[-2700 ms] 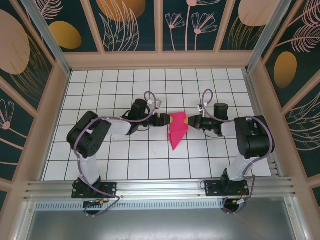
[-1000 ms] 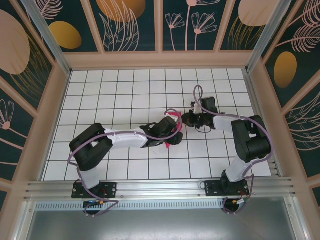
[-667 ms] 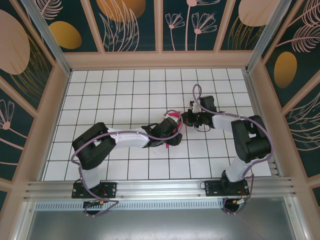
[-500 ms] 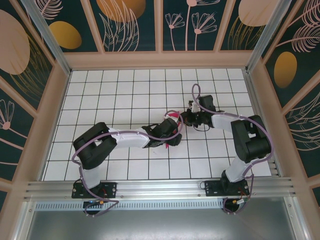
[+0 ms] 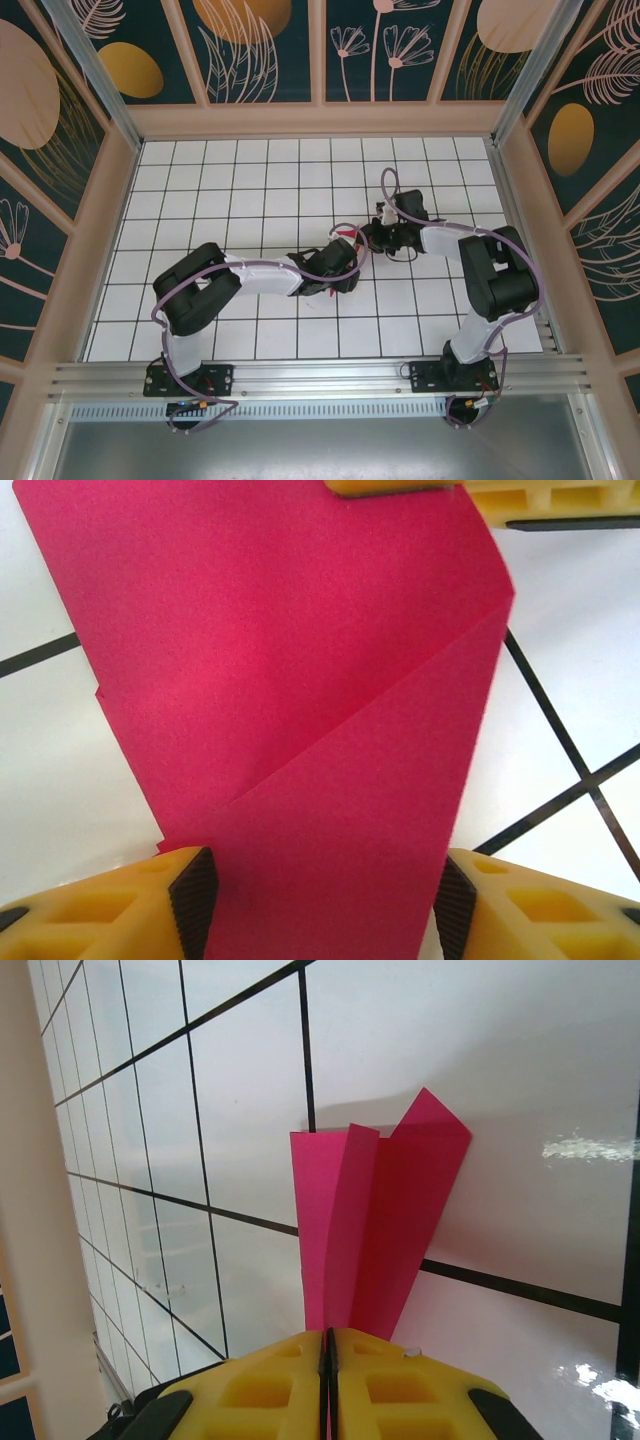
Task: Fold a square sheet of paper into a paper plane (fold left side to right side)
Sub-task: Fold the wing for the fifth time at the center of the table.
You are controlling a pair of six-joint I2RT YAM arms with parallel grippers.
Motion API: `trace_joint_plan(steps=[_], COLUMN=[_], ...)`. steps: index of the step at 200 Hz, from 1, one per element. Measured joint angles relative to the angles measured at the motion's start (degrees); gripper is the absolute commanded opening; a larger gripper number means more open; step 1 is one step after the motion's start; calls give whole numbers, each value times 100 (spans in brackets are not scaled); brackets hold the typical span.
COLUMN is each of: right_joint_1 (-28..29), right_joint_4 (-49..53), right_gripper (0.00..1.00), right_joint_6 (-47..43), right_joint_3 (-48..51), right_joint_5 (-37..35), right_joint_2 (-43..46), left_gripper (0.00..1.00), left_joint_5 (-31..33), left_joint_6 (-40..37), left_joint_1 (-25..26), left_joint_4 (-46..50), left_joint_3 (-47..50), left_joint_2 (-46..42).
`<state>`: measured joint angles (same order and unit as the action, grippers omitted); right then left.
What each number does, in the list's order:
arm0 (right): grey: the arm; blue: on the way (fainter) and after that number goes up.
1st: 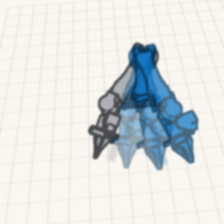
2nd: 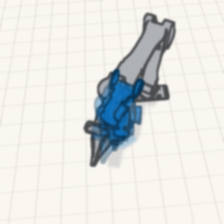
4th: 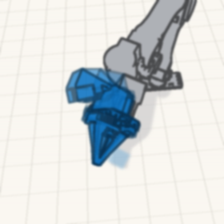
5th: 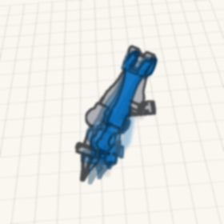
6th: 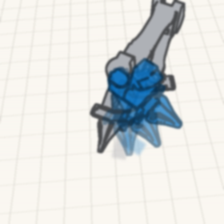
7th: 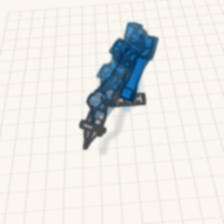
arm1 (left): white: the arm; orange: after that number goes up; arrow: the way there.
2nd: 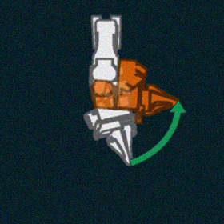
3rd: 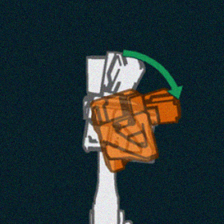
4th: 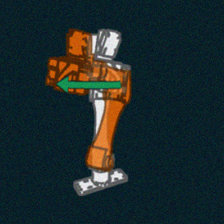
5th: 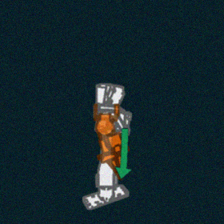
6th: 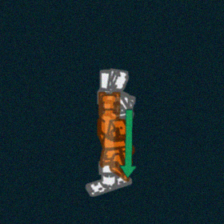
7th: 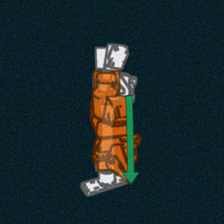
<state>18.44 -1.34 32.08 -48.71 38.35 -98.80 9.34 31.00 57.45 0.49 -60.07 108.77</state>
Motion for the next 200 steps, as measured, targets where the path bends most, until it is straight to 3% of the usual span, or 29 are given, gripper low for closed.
trace_joint_plan(steps=[34, 96, 136, 167, 200], right_joint_1=[0, 0, -35, -280, -608], right_joint_4=[33, 37, 72, 50, -90], right_gripper=[13, 16, 36, 48, 51], right_joint_6=[-4, -17, -35, -81, -199], right_joint_3=[-9, -24, -31, 140, 647], right_joint_5=[-74, -107, -201, -326, -428], right_joint_2=[-116, -225, -94, 531, 1279], left_gripper=[56, 41, 32, 25, 19], left_joint_5=[9, 20, 20, 15, -35], left_joint_6=[-17, -90, -81, -74, -72], left_joint_1=[0, 68, 74, 74, 68], left_joint_4=[26, 87, 103, 94, -105], left_joint_3=[-48, -120, -122, -116, 20], left_joint_2=[55, 83, 90, 90, 79])
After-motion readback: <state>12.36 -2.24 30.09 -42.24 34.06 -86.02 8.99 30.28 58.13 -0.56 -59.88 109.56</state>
